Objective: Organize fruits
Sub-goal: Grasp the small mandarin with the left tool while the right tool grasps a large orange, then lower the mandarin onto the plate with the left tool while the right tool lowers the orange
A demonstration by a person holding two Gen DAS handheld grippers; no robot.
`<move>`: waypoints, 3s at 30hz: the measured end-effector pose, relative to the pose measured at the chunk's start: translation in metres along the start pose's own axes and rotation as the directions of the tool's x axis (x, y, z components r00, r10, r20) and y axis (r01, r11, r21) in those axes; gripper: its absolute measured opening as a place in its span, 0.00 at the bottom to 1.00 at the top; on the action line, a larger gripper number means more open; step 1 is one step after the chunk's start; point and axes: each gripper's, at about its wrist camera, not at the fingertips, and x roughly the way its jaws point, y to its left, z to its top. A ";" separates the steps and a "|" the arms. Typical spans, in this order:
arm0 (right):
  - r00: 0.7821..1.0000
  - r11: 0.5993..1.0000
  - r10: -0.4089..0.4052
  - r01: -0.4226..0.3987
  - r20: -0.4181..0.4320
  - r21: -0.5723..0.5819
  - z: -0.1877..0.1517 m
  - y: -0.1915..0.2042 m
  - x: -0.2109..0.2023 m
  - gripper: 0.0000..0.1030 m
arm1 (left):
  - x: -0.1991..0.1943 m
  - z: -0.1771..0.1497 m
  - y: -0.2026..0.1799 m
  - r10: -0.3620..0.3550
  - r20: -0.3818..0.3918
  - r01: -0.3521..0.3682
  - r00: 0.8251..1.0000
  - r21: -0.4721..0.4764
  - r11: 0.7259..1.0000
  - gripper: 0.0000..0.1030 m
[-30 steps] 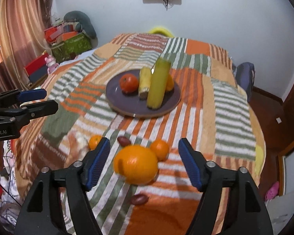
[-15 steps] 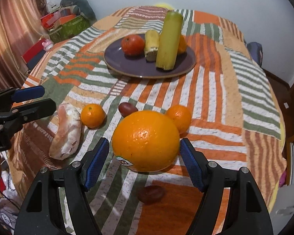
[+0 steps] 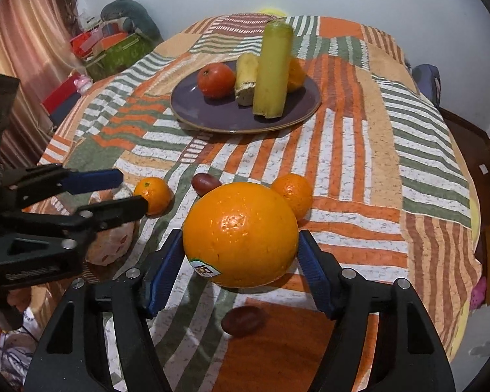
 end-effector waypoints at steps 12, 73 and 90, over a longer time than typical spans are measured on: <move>0.996 0.998 -0.050 0.047 0.074 0.031 0.013 -0.016 -0.022 0.64 | 0.016 0.004 0.001 -0.009 -0.008 0.009 1.000 -0.007 1.000 0.33; 0.995 0.993 0.061 -0.054 0.074 -0.101 0.102 0.018 0.066 0.65 | 0.040 0.104 0.084 0.006 0.133 0.011 0.991 -0.124 0.992 0.33; 0.994 0.996 0.010 0.000 0.113 -0.085 0.097 0.013 0.035 0.72 | 0.002 0.095 0.081 0.056 0.161 -0.035 0.985 -0.133 0.991 0.52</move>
